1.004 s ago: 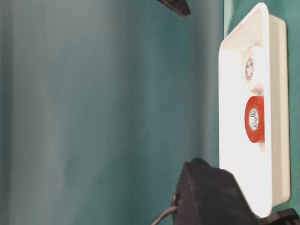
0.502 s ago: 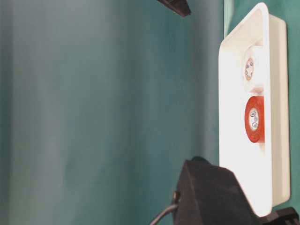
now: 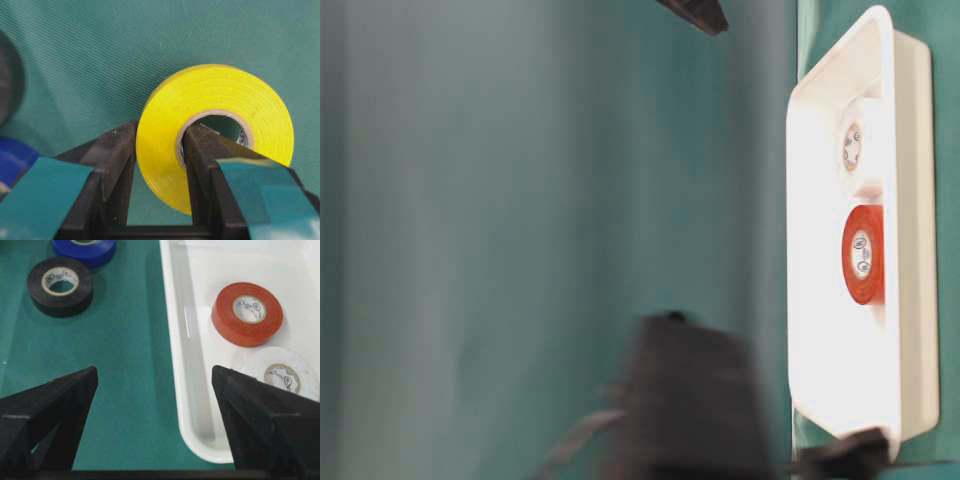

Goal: Pick up the tape from a random location and place it into the white case.
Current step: 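Lower the left gripper and close it on the yellow tape's rim, then lift the yellow tape with the left gripper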

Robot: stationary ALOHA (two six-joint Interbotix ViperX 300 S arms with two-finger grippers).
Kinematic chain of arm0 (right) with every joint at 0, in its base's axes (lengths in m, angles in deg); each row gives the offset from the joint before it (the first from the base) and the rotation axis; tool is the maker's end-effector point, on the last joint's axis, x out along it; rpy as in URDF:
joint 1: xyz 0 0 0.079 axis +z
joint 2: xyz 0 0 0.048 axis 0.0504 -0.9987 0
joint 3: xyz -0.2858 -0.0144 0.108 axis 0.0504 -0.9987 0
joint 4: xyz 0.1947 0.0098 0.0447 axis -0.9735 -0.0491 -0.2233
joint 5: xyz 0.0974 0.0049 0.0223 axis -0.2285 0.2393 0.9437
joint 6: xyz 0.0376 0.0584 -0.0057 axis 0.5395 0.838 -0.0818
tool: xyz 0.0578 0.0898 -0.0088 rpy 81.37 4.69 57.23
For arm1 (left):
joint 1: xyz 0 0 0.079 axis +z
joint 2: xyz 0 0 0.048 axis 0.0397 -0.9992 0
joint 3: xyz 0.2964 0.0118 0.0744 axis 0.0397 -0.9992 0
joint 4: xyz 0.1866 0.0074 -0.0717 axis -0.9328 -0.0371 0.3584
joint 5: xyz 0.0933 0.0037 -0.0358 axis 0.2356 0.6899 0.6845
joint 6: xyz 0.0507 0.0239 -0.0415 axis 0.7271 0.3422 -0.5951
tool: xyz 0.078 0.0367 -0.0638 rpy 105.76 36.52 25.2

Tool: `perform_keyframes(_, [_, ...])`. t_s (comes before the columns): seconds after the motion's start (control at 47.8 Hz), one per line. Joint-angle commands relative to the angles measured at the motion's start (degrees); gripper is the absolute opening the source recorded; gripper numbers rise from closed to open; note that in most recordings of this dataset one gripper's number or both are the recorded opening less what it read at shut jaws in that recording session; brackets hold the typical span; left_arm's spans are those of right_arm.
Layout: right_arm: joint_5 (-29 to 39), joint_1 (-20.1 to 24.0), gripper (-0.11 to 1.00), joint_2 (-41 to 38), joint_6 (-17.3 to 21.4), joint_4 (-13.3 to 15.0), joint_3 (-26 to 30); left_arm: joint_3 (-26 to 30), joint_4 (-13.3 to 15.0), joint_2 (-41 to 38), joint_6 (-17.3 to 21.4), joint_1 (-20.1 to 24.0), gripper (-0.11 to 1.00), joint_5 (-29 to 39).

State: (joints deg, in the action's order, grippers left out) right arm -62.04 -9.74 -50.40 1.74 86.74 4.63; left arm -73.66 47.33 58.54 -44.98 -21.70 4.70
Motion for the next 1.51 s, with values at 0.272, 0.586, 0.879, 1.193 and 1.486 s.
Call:
perform_keyframes(0.272, [-0.18, 0.00, 0.88, 0.18, 0.09, 0.09, 1.41, 7.82, -0.09, 9.84, -0.09, -0.44, 0.23, 10.20])
perform_keyframes(0.586, [-0.18, 0.00, 0.88, 0.09, 0.09, 0.09, 1.58, 15.38, -0.18, 14.15, 0.00, -0.79, 0.23, 18.98])
perform_keyframes(0.879, [0.26, 0.00, 0.88, 0.18, 0.00, 0.09, 1.67, 17.93, -0.09, 14.85, 0.00, -0.88, 0.23, 21.71])
perform_keyframes(1.193, [0.35, 0.00, 0.88, 0.18, 0.00, 0.09, 1.76, 17.93, -0.18, 14.94, -0.09, -0.88, 0.23, 21.80])
perform_keyframes(1.486, [0.35, 0.00, 0.88, 0.18, 0.00, 0.00, 1.76, 17.84, -0.09, 15.03, -0.09, -0.88, 0.23, 22.24])
